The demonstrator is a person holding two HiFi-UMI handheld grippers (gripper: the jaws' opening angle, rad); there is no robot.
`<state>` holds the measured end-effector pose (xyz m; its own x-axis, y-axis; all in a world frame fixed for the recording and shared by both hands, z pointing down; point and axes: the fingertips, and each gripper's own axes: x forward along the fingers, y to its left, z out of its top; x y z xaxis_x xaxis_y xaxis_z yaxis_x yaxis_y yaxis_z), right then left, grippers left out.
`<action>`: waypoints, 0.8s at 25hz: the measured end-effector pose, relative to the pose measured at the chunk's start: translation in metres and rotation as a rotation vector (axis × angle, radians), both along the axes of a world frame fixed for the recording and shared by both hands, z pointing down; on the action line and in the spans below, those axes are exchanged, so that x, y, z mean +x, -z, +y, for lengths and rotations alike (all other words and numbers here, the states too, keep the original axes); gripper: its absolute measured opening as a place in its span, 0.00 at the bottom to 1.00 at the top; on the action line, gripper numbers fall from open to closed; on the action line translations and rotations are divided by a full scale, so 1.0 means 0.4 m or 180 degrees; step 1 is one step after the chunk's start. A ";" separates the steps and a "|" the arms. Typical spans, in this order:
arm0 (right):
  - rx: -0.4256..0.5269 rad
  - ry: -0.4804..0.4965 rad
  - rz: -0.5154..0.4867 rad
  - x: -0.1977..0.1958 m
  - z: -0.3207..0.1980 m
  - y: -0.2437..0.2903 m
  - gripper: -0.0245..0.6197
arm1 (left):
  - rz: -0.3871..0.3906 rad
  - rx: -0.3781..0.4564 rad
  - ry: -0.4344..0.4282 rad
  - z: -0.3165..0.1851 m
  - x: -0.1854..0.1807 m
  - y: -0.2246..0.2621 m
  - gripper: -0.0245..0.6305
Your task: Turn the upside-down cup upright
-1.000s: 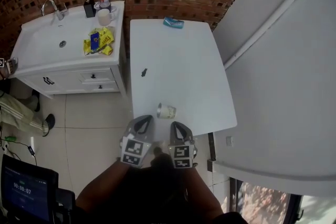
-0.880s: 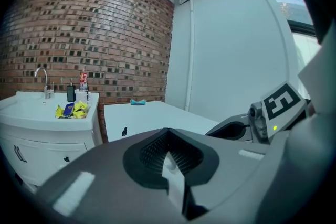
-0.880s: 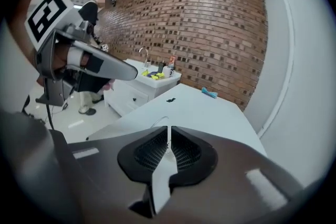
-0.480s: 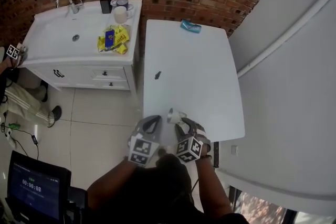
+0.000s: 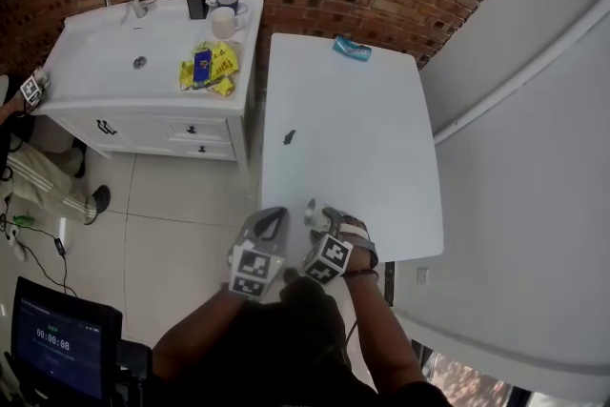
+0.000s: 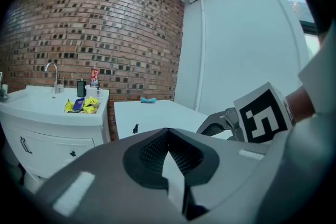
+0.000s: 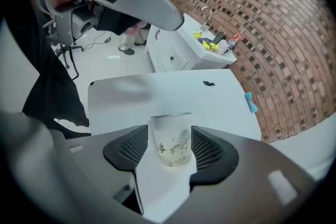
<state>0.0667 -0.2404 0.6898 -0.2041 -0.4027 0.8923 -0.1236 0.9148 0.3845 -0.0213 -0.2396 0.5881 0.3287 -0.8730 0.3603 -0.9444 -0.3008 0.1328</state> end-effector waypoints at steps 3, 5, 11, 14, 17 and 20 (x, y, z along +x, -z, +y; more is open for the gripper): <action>0.0000 -0.0025 0.0218 0.000 -0.007 -0.020 0.48 | 0.0000 -0.0008 0.0041 -0.001 -0.011 -0.002 0.03; 0.0082 -0.0045 0.0302 -0.001 -0.020 -0.030 0.48 | 0.0001 -0.0007 0.0058 -0.001 -0.018 -0.004 0.03; 0.0337 -0.0075 0.0597 0.004 -0.047 -0.060 0.48 | -0.0005 -0.0017 0.0134 0.004 -0.042 -0.020 0.03; 0.0400 -0.0122 0.0628 -0.003 -0.048 -0.055 0.46 | 0.0002 -0.0035 0.0194 0.007 -0.057 -0.021 0.03; 0.0440 -0.0137 0.0585 -0.009 -0.053 -0.057 0.45 | -0.0016 -0.0068 0.0206 0.009 -0.065 -0.032 0.03; 0.0541 -0.0130 0.0541 -0.009 -0.069 -0.064 0.44 | -0.0020 -0.0088 0.0209 0.011 -0.066 -0.040 0.03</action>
<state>0.0630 -0.2680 0.7156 -0.0375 -0.5549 0.8311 -0.0796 0.8307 0.5510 -0.0476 -0.2353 0.6040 0.2687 -0.8824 0.3863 -0.9628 -0.2344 0.1343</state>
